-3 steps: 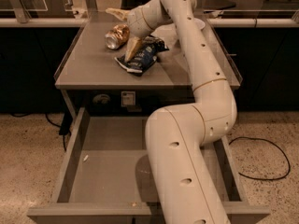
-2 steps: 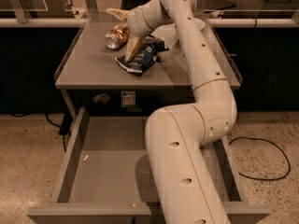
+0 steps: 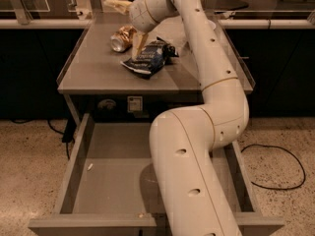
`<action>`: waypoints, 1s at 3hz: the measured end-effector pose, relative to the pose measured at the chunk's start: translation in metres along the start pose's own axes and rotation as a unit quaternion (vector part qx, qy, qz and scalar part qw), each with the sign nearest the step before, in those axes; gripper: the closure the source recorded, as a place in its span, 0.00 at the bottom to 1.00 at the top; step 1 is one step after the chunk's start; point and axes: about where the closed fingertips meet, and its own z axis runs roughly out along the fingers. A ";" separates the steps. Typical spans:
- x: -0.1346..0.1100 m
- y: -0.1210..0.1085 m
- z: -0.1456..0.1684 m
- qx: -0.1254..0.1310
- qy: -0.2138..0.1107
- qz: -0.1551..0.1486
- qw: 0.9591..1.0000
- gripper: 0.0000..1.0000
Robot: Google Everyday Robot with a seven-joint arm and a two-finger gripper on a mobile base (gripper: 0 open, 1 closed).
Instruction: Place orange can into top drawer
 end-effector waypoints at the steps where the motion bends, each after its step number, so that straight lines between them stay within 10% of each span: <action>1: 0.001 -0.005 -0.010 -0.008 0.018 -0.027 0.999 0.00; 3: 0.024 0.003 0.006 0.010 0.030 -0.072 0.997 0.00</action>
Offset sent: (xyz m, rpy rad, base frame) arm 0.1494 -0.0446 0.0677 -0.0811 -0.1216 0.0314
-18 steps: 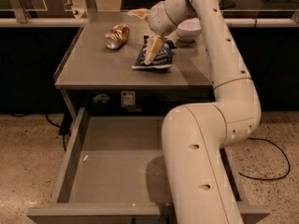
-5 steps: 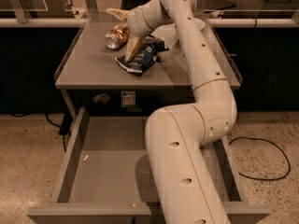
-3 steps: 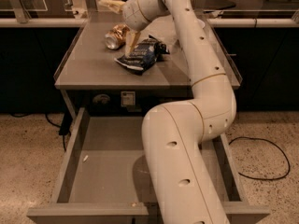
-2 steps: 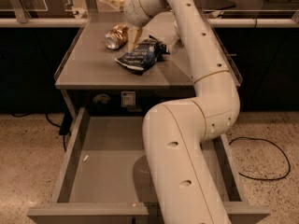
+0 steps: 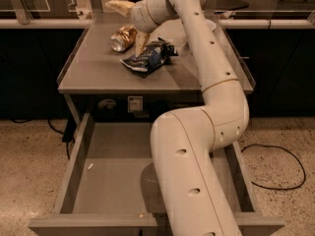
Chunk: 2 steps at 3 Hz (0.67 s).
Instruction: Place orange can into top drawer
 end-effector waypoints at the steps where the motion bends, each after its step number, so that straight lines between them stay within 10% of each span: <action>1: 0.009 -0.006 0.004 0.015 0.016 -0.035 0.999 0.00; 2: 0.013 -0.019 -0.007 0.021 0.034 -0.062 0.997 0.00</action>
Offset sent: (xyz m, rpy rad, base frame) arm 0.1777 -0.0353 0.1114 -0.0379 -0.1975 0.0078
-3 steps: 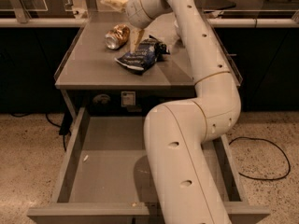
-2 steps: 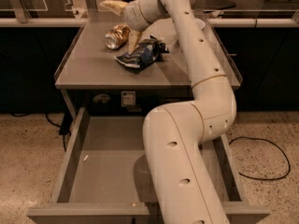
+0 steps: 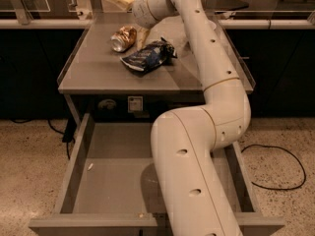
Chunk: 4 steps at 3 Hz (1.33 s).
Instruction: Place orange can into top drawer
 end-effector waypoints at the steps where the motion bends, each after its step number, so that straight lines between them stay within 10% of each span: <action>1: -0.002 0.005 0.013 0.001 -0.007 0.001 1.000 0.00; 4: -0.013 0.008 0.052 0.018 -0.030 -0.011 0.999 0.00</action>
Offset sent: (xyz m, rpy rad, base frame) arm 0.0754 0.0459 -0.0429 0.0498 -0.0068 0.1067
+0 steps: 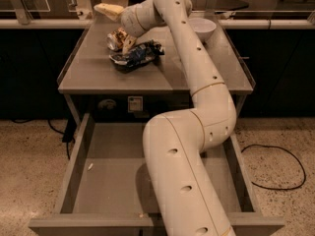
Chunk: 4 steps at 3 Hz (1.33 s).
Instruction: Place orange can into top drawer
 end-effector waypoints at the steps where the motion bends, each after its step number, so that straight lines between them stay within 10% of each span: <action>1: -0.008 0.003 0.000 -0.011 -0.013 0.012 1.000 0.00; 4: -0.006 -0.003 0.002 -0.029 0.004 -0.002 1.000 0.00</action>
Offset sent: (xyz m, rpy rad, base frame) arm 0.0832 -0.0270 0.0633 -0.0726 0.0818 -0.0730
